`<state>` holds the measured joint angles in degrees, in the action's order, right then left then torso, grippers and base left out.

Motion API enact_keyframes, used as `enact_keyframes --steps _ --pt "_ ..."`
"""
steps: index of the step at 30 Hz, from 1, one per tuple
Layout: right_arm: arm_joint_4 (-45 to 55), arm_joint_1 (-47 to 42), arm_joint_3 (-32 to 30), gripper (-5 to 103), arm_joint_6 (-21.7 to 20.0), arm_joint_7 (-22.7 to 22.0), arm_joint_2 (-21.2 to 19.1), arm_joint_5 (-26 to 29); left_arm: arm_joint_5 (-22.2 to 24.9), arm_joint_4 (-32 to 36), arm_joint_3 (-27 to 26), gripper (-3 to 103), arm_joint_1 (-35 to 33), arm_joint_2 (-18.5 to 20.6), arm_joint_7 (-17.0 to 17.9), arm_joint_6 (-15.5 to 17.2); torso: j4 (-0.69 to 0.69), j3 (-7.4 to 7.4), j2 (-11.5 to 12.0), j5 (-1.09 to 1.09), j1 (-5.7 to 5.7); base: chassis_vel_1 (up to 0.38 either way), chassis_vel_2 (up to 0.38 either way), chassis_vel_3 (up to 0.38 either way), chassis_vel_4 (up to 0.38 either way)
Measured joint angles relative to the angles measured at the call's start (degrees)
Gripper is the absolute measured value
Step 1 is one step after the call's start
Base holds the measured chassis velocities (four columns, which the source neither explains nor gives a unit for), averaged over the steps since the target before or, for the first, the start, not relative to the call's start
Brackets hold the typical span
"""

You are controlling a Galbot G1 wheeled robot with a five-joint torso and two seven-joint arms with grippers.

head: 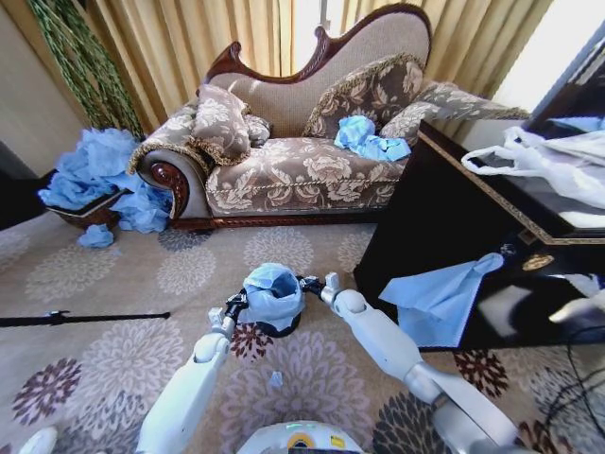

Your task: Place a garbage bag over the trash bin.

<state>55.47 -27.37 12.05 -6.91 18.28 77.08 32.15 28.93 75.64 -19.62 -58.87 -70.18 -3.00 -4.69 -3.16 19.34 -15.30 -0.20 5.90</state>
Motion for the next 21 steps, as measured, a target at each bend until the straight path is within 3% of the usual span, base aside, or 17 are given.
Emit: enact_keyframes --steps 11,21 --pt "-4.5 0.3 0.7 0 1.9 3.2 0.3 -2.9 0.6 0.1 -0.1 0 -1.1 -0.2 -0.5 -0.1 -0.01 -0.01 0.0 0.00 -0.01 0.000 0.000 0.000 0.000" --pt "-5.2 -0.1 0.3 0 2.5 2.7 0.9 -4.0 1.1 -0.2 0.0 0 -1.4 -0.4 -0.8 0.0 0.00 -0.01 0.0 0.00 -0.01 0.000 0.000 0.000 0.000"
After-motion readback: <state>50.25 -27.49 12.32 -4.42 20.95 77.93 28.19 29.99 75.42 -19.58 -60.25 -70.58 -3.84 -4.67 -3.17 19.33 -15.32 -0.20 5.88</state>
